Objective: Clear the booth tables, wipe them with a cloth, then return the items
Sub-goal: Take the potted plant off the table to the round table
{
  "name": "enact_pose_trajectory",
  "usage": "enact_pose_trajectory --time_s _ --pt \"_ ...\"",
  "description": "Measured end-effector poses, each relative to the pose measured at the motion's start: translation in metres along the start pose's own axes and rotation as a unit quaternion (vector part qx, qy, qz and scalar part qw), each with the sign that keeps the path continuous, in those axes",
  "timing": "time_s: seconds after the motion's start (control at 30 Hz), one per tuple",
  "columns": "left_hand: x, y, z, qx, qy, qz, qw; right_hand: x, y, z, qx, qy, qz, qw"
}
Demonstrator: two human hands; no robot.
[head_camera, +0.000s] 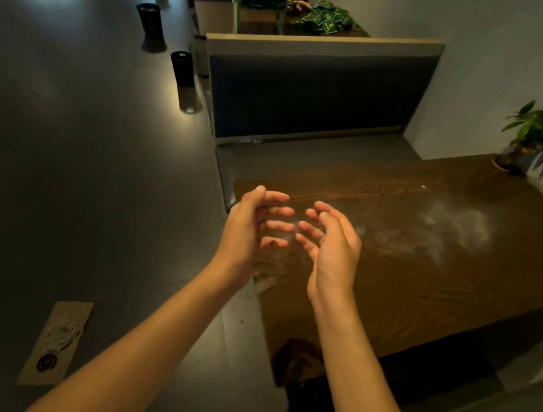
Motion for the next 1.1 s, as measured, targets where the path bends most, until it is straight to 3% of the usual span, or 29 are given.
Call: enact_pose_trajectory --time_s 0.1,0.27,0.6,1.1 --pt "0.054 0.058 -0.011 -0.005 -0.011 0.034 0.999 0.000 0.075 -0.031 0.009 -0.033 -0.041 0.999" --pt "0.123 0.132 -0.031 -0.024 -0.023 0.081 0.996 -0.016 0.176 -0.069 0.014 -0.081 -0.046 0.996" --pt "0.145 0.177 -0.058 -0.068 -0.022 0.163 0.984 -0.015 0.260 -0.058 0.076 -0.107 -0.059 0.990" --pt "0.236 0.223 -0.108 -0.109 -0.023 0.090 0.990 -0.089 0.331 -0.083 0.055 -0.108 0.039 0.992"
Point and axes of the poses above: each hand's wrist, its own y-axis towards the middle knuckle, its own x-axis out of the palm, z = x × y, the point moved 4 cm from there along y, towards the middle knuckle, and after that the axes turned 6 degrees about z, right-handed, at the moved point
